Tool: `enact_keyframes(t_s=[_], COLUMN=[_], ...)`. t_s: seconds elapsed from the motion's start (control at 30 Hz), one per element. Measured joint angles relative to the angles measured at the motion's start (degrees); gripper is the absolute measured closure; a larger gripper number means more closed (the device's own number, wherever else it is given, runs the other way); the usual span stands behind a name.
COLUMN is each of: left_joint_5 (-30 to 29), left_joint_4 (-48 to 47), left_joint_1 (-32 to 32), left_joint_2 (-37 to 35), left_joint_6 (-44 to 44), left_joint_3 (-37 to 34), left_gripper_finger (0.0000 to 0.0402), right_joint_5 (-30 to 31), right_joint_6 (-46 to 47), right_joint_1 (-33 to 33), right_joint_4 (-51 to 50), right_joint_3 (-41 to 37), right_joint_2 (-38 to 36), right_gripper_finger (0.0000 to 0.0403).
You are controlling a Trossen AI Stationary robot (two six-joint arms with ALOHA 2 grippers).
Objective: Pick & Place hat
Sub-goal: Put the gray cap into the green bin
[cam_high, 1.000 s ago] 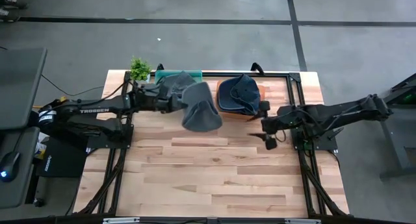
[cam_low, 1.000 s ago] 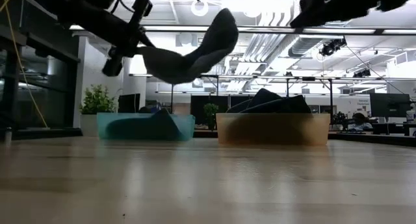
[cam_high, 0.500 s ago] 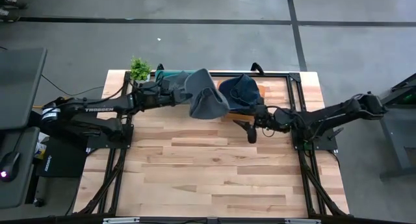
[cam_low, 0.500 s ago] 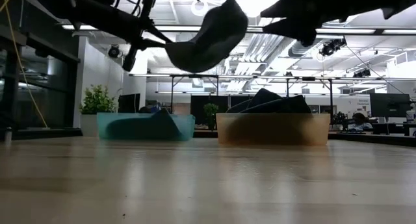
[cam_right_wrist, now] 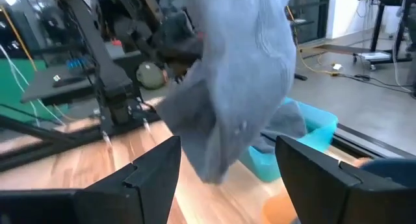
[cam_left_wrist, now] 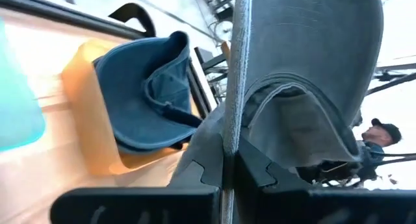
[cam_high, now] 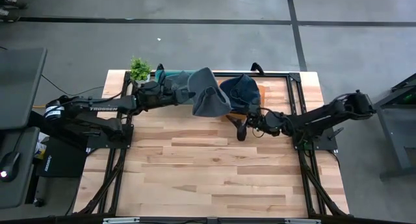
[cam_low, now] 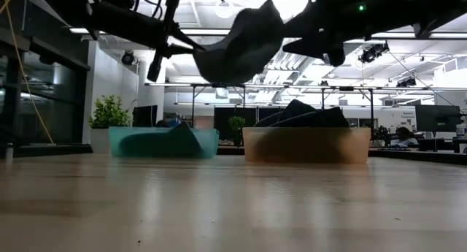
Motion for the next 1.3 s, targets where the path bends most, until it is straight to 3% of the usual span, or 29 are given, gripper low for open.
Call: enact_keyframes(t_s=[0.47, 0.67, 0.83, 1.1, 1.3], left_joint_5=[1.03, 1.11, 1.28, 1.91, 1.88], left_joint_4=[3.22, 3.06, 3.05, 3.07, 3.07], left_joint_1=[0.0, 0.0, 0.0, 0.0, 0.0], left_joint_2=[-0.09, -0.09, -0.09, -0.09, -0.09], left_joint_6=[1.83, 2.67, 2.87, 2.87, 2.87], left_joint_3=[0.07, 0.07, 0.07, 0.07, 0.07], left_gripper_finger=[0.0396, 0.0396, 0.0396, 0.0396, 0.0396], right_joint_5=[-4.84, -9.41, -9.46, -8.19, -8.46], right_joint_6=[2.71, 2.45, 1.82, 0.86, 0.61], right_joint_1=[-4.78, -7.1, -7.17, -7.43, -8.86], right_joint_4=[15.73, 16.99, 16.84, 15.1, 12.92], right_joint_3=[0.11, 3.03, 4.88, 5.64, 5.64], right_joint_2=[9.69, 12.22, 12.34, 12.34, 12.34], right_gripper_finger=[0.0157, 0.0157, 0.0171, 0.024, 0.0354])
